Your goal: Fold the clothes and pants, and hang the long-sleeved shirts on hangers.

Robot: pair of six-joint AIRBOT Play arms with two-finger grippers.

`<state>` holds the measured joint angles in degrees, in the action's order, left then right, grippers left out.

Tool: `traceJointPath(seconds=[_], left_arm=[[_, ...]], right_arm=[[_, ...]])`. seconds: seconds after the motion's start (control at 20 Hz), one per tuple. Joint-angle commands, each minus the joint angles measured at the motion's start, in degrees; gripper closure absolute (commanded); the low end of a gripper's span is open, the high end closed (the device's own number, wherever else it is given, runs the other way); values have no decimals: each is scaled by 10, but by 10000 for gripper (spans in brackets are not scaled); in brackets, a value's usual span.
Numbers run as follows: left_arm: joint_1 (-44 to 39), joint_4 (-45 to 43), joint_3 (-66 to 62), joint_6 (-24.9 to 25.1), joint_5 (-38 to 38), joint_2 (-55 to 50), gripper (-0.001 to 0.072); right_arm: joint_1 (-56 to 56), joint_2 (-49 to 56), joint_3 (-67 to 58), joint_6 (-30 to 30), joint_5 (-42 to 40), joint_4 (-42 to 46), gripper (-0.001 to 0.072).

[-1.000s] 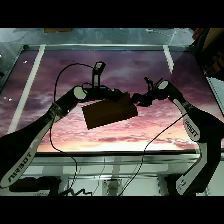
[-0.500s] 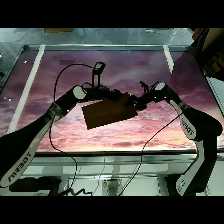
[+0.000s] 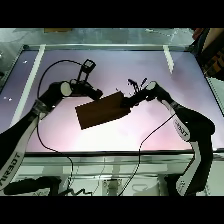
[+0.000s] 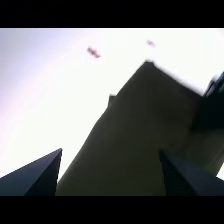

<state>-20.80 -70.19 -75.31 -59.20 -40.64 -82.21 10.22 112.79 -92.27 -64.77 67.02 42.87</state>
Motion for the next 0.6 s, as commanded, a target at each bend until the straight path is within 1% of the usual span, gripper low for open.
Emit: traceJointPath(seconds=[0.0,0.05,0.1,0.15,0.25,0.3,0.4,0.55], left_arm=[[37,-177,0,0,-138,51,182],[44,-198,0,0,-176,70,362],[50,-205,0,0,-211,87,498],[54,-205,0,0,-238,103,516],[56,-205,0,0,-290,131,517],[56,-205,0,0,-312,143,533],[56,-205,0,0,-343,161,592],[56,-205,0,0,-358,172,592]], right_arm=[[-28,-39,-64,2,49,-10,700],[-41,-55,-81,-18,61,-2,700],[-56,-75,-97,-40,71,18,700],[-74,-97,-107,-68,78,50,700],[-113,-140,-110,-137,90,129,700],[-135,-160,-110,-165,96,165,700],[-186,-199,-110,-212,109,235,700],[-280,-252,-109,-269,117,311,700]])
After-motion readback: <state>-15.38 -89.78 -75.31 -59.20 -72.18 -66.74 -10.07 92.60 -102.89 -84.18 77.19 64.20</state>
